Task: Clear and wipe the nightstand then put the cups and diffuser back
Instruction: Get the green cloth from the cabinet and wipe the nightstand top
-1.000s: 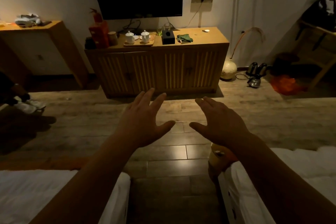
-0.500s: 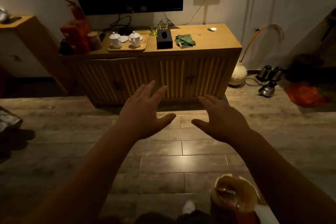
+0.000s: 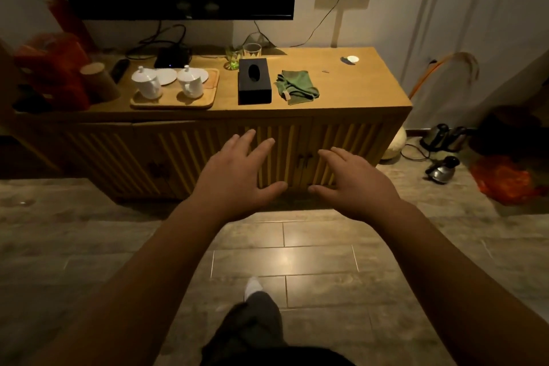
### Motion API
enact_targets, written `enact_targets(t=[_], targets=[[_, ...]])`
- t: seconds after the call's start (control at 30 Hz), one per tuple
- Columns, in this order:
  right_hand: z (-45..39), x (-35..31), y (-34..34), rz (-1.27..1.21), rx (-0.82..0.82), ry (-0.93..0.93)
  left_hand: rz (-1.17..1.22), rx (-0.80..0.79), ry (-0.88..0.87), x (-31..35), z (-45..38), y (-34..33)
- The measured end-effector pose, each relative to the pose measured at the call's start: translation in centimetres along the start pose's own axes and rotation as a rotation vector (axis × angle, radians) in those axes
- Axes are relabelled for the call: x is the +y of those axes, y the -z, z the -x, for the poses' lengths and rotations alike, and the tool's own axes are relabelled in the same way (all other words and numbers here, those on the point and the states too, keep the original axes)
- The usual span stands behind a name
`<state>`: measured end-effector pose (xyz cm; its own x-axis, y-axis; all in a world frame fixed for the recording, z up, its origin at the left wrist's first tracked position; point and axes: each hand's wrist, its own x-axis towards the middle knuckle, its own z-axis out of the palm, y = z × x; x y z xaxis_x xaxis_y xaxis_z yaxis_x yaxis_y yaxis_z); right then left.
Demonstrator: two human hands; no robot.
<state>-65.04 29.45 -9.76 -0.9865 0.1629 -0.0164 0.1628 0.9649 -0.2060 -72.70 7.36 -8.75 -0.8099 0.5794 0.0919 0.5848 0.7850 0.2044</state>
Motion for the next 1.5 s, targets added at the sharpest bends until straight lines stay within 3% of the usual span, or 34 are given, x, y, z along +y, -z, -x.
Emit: enact_targets(t=[0.17, 0.4, 0.93, 1.07, 1.23, 1.5], targets=[[-11.6, 1.9, -0.9, -0.011, -0.141, -0.118, -0.021, -0.132, -0.017, -5.7, -12.4, -0.9], [-25.0, 5.7, -1.3, -0.056, -0.174, -0.169, -0.003, -0.226, -0.057, -9.2, -26.8, -2.9], [-61.1, 21.5, -10.6, 0.037, -0.353, 0.074, 0.083, -0.491, 0.024, -11.6, -60.3, -19.1], [-65.5, 22.5, -13.2, 0.144, -0.458, 0.191, 0.001, -0.503, 0.042, -11.6, -64.9, -22.6], [-67.5, 22.9, -15.9, 0.153, -0.6, 0.203, -0.084, -0.689, 0.071, -12.1, -66.3, -26.0], [-67.0, 21.7, -16.1, 0.158, -0.484, 0.123, -0.061, -0.605, 0.099, -12.6, -67.4, -26.8]])
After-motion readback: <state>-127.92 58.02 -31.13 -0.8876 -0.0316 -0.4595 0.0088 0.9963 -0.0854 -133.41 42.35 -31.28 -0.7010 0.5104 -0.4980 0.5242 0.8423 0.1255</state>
